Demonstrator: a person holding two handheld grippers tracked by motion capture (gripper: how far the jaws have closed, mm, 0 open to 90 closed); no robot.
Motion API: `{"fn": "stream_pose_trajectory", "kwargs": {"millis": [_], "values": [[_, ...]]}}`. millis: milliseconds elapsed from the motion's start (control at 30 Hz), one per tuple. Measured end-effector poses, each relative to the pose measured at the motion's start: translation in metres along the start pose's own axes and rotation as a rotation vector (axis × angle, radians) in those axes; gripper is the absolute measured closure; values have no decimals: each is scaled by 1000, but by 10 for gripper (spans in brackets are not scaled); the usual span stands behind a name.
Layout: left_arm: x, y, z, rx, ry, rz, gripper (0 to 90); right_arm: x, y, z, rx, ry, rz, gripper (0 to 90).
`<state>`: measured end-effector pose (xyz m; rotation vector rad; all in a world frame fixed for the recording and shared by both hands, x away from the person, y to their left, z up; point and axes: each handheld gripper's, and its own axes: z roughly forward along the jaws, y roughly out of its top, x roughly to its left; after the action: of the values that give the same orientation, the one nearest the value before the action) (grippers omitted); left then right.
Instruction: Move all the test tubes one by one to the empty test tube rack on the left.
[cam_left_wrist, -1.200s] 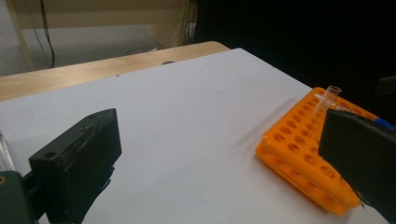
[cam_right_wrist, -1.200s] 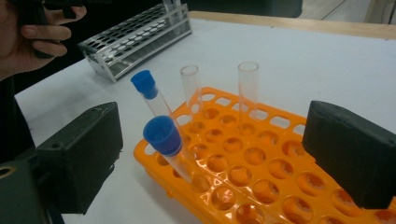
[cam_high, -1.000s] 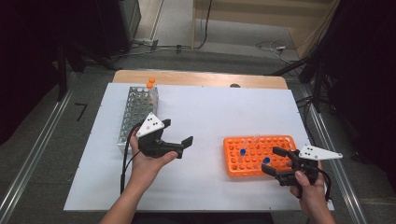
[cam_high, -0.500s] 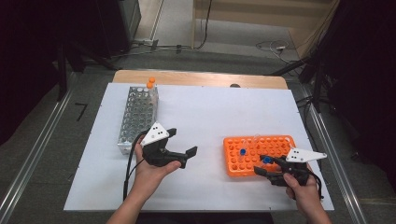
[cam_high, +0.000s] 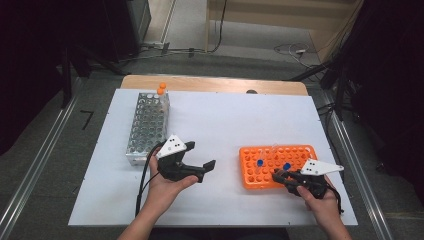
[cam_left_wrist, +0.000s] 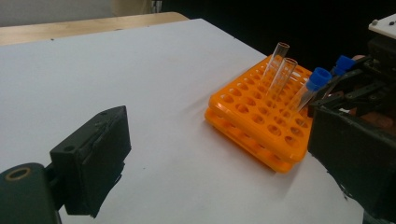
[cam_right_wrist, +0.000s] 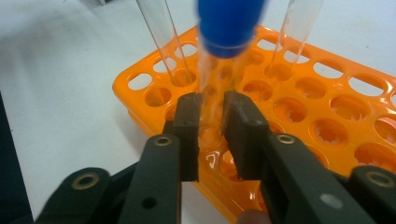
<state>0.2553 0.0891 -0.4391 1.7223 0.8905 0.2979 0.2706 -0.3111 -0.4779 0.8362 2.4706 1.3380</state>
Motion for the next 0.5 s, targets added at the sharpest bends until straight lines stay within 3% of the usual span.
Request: {"fn": "stream_pose_trajectory", "kwargs": {"millis": [500], "values": [[-3,0,-1,3,-11,-7,71,1,3,3,12,-1,14,733]]}}
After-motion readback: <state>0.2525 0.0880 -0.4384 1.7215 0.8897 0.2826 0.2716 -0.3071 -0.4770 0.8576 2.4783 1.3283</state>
